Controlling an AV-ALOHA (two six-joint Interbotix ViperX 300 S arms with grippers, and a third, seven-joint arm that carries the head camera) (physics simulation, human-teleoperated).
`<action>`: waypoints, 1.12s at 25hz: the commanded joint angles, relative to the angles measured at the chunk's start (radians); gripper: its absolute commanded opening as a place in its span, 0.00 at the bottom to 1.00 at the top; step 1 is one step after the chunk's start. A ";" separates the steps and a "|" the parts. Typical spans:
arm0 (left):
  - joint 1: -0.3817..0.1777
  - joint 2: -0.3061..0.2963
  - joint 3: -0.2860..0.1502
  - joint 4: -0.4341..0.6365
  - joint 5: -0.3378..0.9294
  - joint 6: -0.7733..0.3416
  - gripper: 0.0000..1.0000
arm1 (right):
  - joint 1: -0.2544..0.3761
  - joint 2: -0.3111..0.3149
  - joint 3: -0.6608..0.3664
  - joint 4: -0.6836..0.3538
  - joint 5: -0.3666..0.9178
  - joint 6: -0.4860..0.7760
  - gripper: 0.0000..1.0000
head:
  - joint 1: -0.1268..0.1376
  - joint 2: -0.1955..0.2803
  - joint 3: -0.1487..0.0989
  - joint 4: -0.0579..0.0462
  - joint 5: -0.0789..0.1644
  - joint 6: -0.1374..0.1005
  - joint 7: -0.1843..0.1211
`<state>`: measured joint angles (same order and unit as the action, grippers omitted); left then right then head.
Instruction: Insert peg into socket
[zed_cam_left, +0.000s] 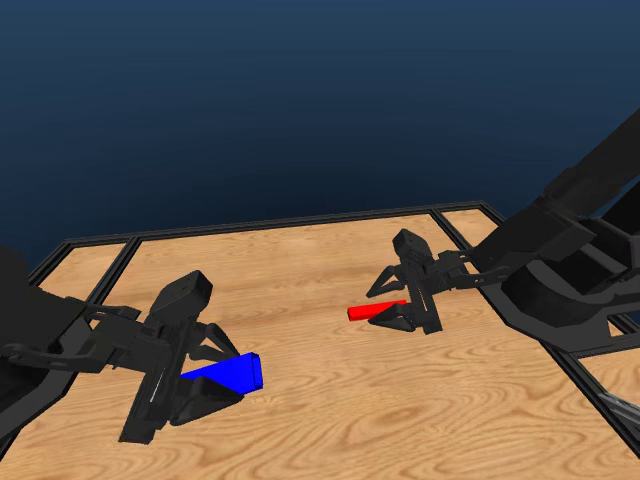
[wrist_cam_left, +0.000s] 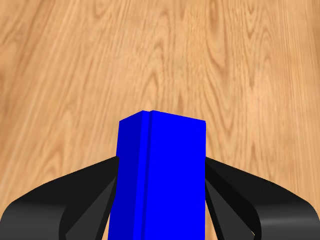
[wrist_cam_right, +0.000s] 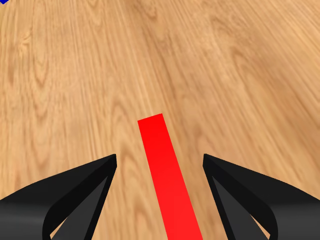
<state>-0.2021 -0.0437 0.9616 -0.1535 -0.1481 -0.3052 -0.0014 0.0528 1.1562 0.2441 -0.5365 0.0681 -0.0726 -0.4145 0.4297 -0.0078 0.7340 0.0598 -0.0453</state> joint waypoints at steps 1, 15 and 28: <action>-0.027 -0.075 -0.039 -0.001 0.002 0.031 0.00 | -0.016 0.031 -0.004 -0.008 0.030 0.023 1.00 | 0.005 -0.008 -0.019 -0.001 -0.013 -0.014 -0.005; -0.051 -0.193 -0.054 -0.006 0.010 0.098 0.00 | 0.050 -0.150 -0.194 0.024 0.202 -0.176 0.00 | 0.058 -0.096 0.008 0.013 0.010 -0.006 -0.003; -0.067 -0.276 -0.099 0.094 0.141 -0.018 0.00 | 0.141 -0.193 -0.549 -0.192 0.633 -0.020 0.00 | 0.145 -0.165 0.037 0.036 0.031 -0.010 -0.019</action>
<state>-0.2765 -0.2863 0.8969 -0.0696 -0.0143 -0.2948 0.1130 -0.1249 0.6598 0.0692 0.0216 0.0243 0.0564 -0.5662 0.4733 0.0259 0.7720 0.0536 -0.0576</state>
